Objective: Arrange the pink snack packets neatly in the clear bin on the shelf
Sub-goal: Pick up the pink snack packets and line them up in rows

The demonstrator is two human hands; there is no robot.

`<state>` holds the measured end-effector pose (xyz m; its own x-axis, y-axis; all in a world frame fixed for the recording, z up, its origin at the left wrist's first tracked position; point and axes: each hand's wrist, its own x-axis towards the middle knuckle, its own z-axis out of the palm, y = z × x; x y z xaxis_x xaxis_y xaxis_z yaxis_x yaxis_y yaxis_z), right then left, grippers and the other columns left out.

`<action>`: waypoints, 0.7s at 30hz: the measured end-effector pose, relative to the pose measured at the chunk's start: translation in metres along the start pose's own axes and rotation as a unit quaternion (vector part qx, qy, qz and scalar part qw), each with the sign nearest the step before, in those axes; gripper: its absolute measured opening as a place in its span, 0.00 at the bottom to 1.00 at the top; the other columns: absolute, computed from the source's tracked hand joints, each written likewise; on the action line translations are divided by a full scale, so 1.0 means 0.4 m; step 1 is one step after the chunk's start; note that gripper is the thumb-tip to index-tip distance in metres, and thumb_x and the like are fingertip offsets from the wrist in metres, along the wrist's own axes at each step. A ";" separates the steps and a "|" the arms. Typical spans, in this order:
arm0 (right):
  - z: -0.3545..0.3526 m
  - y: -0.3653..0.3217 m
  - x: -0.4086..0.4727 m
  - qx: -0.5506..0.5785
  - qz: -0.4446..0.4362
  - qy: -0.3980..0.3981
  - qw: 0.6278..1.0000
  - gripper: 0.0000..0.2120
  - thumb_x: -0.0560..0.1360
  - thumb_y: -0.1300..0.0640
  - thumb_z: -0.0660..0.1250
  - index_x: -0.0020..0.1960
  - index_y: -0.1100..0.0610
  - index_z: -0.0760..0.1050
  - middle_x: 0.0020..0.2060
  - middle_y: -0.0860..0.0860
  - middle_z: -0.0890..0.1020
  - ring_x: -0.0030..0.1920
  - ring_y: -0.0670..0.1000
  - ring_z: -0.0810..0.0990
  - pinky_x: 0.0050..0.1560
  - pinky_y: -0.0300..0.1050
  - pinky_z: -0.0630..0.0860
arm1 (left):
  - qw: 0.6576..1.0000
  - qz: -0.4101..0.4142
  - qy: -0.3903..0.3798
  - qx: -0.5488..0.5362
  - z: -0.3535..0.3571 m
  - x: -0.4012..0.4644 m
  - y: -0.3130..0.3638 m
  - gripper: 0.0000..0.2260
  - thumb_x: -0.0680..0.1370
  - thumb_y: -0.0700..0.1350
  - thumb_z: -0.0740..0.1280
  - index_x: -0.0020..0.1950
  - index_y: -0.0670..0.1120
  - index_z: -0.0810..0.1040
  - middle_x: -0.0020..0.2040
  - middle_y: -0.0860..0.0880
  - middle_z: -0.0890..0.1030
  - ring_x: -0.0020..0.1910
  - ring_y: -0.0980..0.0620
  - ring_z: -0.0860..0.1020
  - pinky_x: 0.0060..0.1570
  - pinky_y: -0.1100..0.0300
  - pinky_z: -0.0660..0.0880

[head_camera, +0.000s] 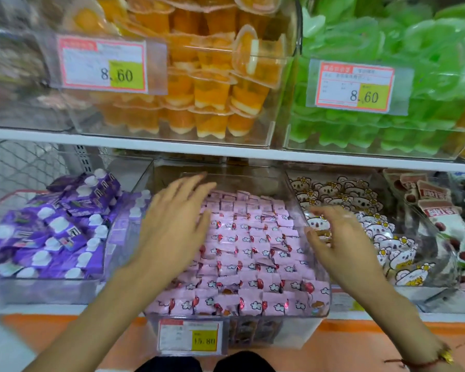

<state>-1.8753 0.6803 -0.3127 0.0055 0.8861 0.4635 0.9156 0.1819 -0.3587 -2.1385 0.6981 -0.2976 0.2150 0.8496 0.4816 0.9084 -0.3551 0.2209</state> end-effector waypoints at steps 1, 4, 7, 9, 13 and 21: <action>0.005 -0.029 0.013 -0.010 -0.026 -0.010 1.000 0.15 0.76 0.55 0.65 0.62 0.54 0.74 0.56 0.53 0.77 0.55 0.51 0.74 0.49 0.43 0.68 | 0.999 -0.034 0.027 0.014 -0.018 -0.021 -0.034 0.22 0.78 0.47 0.63 0.72 0.49 0.67 0.72 0.48 0.67 0.68 0.46 0.66 0.64 0.49 0.66; 0.068 -0.146 0.061 0.027 -0.094 -0.093 0.991 0.14 0.78 0.53 0.62 0.63 0.51 0.74 0.59 0.52 0.77 0.62 0.52 0.70 0.55 0.46 0.70 | 0.988 -0.149 -0.017 -0.037 -0.020 -0.062 -0.090 0.22 0.77 0.47 0.64 0.71 0.47 0.67 0.68 0.46 0.69 0.62 0.43 0.71 0.54 0.49 0.71; 0.173 -0.254 0.113 0.030 -0.128 -0.180 0.975 0.17 0.80 0.52 0.59 0.68 0.53 0.69 0.65 0.54 0.73 0.64 0.55 0.69 0.59 0.47 0.69 | 0.962 -0.227 -0.032 -0.149 0.011 -0.089 -0.097 0.17 0.78 0.47 0.62 0.68 0.54 0.70 0.61 0.47 0.77 0.58 0.44 0.76 0.51 0.51 0.73; 0.240 -0.288 0.135 0.010 -0.130 -0.220 0.967 0.21 0.81 0.51 0.56 0.72 0.55 0.64 0.67 0.56 0.70 0.66 0.57 0.67 0.63 0.49 0.67 | 0.948 -0.249 -0.001 -0.198 0.028 -0.097 -0.106 0.16 0.78 0.47 0.62 0.65 0.57 0.72 0.58 0.49 0.80 0.55 0.46 0.78 0.50 0.53 0.73; 0.302 -0.280 0.129 -0.033 -0.143 -0.254 0.956 0.21 0.82 0.50 0.50 0.74 0.53 0.62 0.71 0.53 0.67 0.69 0.55 0.63 0.67 0.50 0.62 | 0.917 -0.278 0.039 -0.284 0.050 -0.106 -0.108 0.14 0.78 0.47 0.62 0.63 0.58 0.75 0.59 0.52 0.79 0.54 0.50 0.78 0.54 0.51 0.75; 0.317 -0.309 0.189 0.019 -0.110 -0.196 0.974 0.15 0.80 0.50 0.54 0.62 0.52 0.72 0.55 0.55 0.79 0.56 0.58 0.75 0.53 0.50 0.71 | 0.893 -0.293 0.057 -0.336 0.061 -0.111 -0.104 0.13 0.79 0.49 0.62 0.63 0.58 0.75 0.59 0.55 0.79 0.50 0.55 0.78 0.52 0.56 0.74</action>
<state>-2.0389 0.7790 -0.3361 -0.3505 0.9171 0.1897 0.8612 0.3952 -0.3195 -2.1772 0.6844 -0.3488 -0.2997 0.9348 0.1905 0.4235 -0.0486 0.9046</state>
